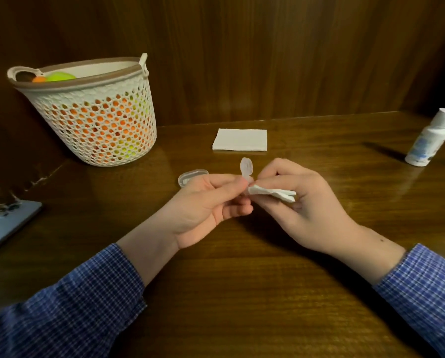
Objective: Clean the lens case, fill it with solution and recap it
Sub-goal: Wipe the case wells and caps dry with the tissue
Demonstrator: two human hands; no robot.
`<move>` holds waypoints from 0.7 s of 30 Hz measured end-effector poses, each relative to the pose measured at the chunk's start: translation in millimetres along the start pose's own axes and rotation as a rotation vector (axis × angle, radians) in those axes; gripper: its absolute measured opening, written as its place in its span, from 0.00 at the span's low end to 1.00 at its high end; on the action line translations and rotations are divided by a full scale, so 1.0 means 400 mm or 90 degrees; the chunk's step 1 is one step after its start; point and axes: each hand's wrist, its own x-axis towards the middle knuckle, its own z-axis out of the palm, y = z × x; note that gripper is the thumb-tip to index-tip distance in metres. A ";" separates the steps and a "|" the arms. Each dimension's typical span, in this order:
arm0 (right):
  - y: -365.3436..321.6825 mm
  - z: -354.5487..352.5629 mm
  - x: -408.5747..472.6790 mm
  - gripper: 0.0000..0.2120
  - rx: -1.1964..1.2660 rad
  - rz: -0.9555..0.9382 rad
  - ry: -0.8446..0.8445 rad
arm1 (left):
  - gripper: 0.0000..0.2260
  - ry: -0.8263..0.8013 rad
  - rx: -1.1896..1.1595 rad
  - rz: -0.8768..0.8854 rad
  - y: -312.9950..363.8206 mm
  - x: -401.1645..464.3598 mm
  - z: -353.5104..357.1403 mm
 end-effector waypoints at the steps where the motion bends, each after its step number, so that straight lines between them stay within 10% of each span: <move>1: -0.006 0.004 -0.001 0.06 0.034 0.042 0.008 | 0.11 0.016 0.011 0.026 -0.004 0.000 0.003; 8: -0.028 0.013 0.005 0.11 0.543 0.507 0.003 | 0.22 0.208 0.230 0.148 -0.018 0.003 0.022; 14: -0.027 0.013 0.021 0.19 0.880 0.671 0.010 | 0.16 0.211 0.400 0.253 -0.021 0.001 0.013; 21: -0.011 -0.024 0.034 0.11 0.688 0.599 0.063 | 0.09 0.121 -0.016 0.008 0.004 0.011 0.007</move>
